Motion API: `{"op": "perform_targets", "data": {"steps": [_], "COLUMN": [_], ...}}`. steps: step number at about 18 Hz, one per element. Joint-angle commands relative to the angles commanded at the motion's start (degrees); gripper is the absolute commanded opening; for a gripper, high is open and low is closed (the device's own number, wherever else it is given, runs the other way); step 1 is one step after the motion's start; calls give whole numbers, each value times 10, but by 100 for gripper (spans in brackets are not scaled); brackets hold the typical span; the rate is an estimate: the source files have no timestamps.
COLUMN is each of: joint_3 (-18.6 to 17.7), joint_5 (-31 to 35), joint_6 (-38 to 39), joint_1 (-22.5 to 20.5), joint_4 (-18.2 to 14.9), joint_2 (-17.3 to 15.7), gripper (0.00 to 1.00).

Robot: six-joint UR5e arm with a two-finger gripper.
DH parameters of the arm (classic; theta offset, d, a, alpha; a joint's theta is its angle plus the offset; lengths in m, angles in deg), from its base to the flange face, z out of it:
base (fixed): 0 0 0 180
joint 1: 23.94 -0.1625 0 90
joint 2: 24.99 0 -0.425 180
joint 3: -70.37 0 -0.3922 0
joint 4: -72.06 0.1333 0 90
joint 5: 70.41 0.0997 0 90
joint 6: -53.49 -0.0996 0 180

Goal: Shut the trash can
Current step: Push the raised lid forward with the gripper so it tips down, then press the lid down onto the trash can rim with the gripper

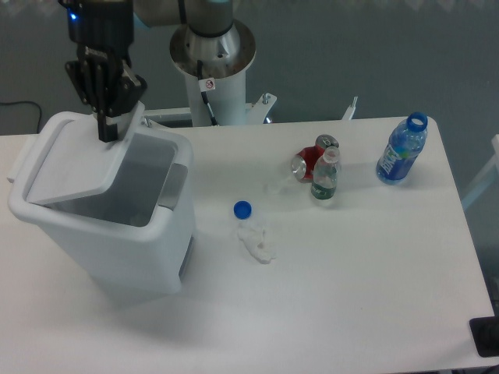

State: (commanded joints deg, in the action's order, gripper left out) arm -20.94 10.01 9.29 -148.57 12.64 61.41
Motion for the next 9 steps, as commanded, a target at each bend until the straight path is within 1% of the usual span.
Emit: {"op": "perform_targets", "data": {"steps": [3,6,9], "joint_3": [-4,-25,-30], "joint_5": [-8,-32,-33], "joint_6": [-1,-4,-5], "joint_1": [-12,-32,-36], "joint_4": [-1,-1,0], "joint_2": [0,0,1], "gripper": [0,0,0]}}
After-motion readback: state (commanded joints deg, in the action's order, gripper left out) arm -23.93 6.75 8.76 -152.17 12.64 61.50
